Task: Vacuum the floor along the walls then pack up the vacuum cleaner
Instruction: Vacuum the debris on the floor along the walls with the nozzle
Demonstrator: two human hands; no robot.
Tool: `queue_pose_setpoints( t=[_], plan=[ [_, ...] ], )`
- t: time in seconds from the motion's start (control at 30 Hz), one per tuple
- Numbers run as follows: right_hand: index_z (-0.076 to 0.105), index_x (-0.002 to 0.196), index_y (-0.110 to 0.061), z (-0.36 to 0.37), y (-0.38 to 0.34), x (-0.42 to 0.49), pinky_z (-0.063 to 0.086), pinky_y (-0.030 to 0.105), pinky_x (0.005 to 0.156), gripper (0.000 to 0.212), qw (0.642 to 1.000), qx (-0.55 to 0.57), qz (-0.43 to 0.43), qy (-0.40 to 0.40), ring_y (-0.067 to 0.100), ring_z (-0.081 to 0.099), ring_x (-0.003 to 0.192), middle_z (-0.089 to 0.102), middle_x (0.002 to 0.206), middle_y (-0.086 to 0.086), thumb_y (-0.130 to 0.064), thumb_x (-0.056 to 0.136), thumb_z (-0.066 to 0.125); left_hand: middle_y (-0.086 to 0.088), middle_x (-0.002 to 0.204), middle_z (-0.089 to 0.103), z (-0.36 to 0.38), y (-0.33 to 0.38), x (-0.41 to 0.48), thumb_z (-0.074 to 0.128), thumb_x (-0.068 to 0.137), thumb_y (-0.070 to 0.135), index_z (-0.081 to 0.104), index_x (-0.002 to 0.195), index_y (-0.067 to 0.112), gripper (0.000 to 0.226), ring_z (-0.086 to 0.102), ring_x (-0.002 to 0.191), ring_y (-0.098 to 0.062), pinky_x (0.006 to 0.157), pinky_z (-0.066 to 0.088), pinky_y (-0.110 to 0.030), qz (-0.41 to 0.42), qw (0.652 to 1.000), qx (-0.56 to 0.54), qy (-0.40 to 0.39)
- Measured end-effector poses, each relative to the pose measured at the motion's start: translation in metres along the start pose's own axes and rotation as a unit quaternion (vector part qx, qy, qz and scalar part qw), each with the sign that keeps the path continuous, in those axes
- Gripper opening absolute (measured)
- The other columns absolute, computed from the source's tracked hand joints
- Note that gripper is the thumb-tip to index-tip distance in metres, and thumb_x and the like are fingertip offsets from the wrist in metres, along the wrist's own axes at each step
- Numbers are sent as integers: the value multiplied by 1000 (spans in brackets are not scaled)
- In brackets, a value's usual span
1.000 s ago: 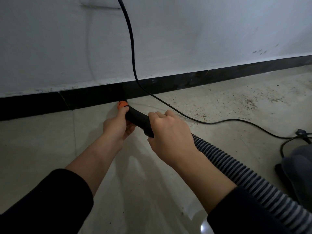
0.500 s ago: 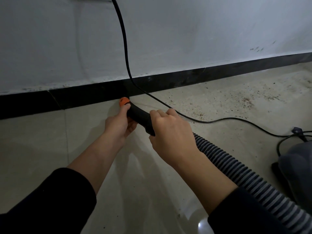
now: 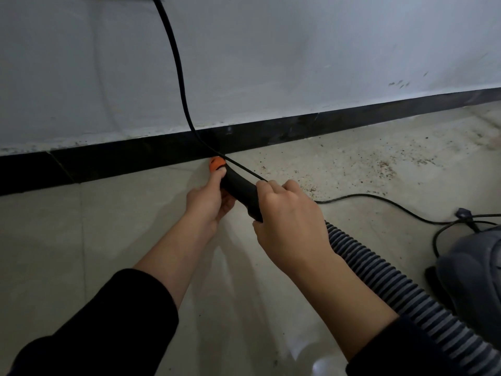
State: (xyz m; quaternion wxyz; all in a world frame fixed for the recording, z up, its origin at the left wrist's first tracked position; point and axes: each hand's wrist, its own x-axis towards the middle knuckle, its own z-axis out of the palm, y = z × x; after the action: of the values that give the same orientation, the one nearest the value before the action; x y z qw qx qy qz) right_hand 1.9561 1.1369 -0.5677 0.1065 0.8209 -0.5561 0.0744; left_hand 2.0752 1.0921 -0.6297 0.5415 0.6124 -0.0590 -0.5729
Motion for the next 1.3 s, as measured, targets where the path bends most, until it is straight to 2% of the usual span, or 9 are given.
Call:
queue_pose_setpoints(
  t=[0.17,0.47,0.53,0.67,0.9,1.03,1.13,1.2,1.3],
  plan=[
    [66,93,-11,3,10,-4,33,26,52,39,1000,-13,6,0,20,57,70,66,77,2,-16,61,86,-8,95,69,10,-6,-1,65,90,39,61,118,5,44,66,78,-14,59,53,-21,-4,1000,-2,-12],
    [69,86,-10,-4,17,-20,43,26,51,46,1000,-26,7,9,20,57,64,67,72,3,-18,48,91,-10,98,70,14,-20,-12,66,89,40,61,117,6,44,68,80,-15,57,53,-22,-16,1000,1,-12],
    [68,85,-11,-8,18,-25,42,25,51,45,1000,-30,8,2,19,57,63,67,72,2,-19,48,91,-10,98,70,14,-23,-18,66,89,40,62,117,6,45,68,80,-16,58,52,-22,-17,1000,3,-10],
    [66,82,-13,-20,20,-37,27,23,52,44,999,-41,17,-10,18,56,63,66,70,0,-19,47,91,-10,99,70,16,-28,-31,66,88,41,62,117,6,46,68,82,-16,59,53,-23,-32,999,9,-22],
    [62,71,-14,-40,27,-61,20,24,49,46,997,-58,31,-39,19,52,56,59,59,-1,-17,36,91,-10,97,69,23,-44,-56,65,90,40,60,117,4,45,67,84,-17,62,54,-23,-58,997,28,-42],
    [63,71,-13,-45,30,-68,22,24,49,45,996,-54,33,-58,18,51,55,59,59,-1,-17,37,91,-12,97,69,25,-49,-64,64,91,38,60,116,3,43,68,83,-18,62,54,-24,-60,997,26,-51],
    [64,84,-12,-49,32,-72,25,26,53,39,995,-60,25,-80,18,50,64,63,70,1,-17,53,87,-13,99,70,26,-52,-68,64,91,38,60,116,3,44,68,84,-18,61,54,-24,-64,996,25,-60],
    [61,103,-13,-53,34,-76,29,27,60,31,994,-52,17,-98,19,48,77,65,89,2,-16,75,74,-13,99,69,26,-54,-71,64,91,38,60,117,2,45,68,84,-18,62,54,-24,-70,995,26,-67],
    [51,116,-14,-62,37,-78,29,27,67,29,993,-32,10,-115,19,47,92,60,105,2,-15,88,60,-11,92,69,28,-57,-75,64,91,38,60,118,0,46,67,79,-17,61,53,-24,-77,994,24,-74]
  ],
)
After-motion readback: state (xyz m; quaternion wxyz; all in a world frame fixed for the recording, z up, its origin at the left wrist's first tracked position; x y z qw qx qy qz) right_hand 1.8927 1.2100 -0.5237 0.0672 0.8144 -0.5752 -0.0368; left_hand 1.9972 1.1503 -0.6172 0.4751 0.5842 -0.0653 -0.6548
